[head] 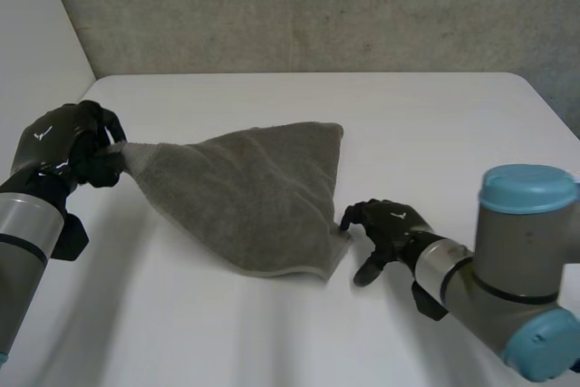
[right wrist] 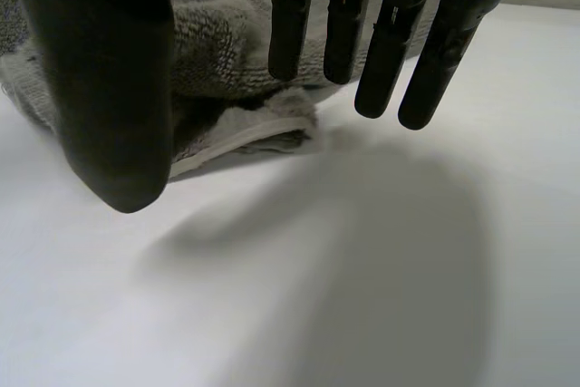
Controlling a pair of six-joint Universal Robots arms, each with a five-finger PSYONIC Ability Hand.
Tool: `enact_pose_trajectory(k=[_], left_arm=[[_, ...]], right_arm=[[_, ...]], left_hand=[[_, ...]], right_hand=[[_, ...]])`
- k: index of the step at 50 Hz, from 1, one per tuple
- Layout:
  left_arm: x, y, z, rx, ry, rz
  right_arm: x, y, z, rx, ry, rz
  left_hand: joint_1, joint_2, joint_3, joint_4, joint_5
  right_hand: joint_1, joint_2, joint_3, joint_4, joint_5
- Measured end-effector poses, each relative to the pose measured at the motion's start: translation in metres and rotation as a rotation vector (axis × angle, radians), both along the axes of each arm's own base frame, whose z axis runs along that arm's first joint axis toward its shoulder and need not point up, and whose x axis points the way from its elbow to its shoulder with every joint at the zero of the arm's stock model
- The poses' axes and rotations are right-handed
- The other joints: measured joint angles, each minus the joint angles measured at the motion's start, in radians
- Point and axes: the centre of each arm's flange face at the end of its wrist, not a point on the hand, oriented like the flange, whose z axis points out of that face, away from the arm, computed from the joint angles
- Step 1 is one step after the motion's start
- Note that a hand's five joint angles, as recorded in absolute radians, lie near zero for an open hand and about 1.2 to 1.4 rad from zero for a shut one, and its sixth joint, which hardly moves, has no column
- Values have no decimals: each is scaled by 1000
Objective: Fold the towel.
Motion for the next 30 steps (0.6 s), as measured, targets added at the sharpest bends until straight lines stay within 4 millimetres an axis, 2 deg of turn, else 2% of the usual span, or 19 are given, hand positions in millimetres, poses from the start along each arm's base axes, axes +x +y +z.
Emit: enact_pose_trajectory(k=[9,17,22,30], left_arm=[[2,-1,-1,2,0,7],[4,-3,0,-1,-1,14],[5,-5,0,-3,-1,21],[8,-7,1,-4,-1,32]], right_arm=[[24,0,1,-47,5,35],[47,2,-9,-73,34,84],[51,-1,-14,-113,103,105],[45,-3,-13,-202,225,163]], left_hand=[[0,0,0,0,0],[0,0,0,0,0],[0,0,0,0,0],[0,0,0,0,0]], right_hand=[[0,0,0,0,0],[0,0,0,0,2],[1,0,0,0,7],[59,41,38,35,62]])
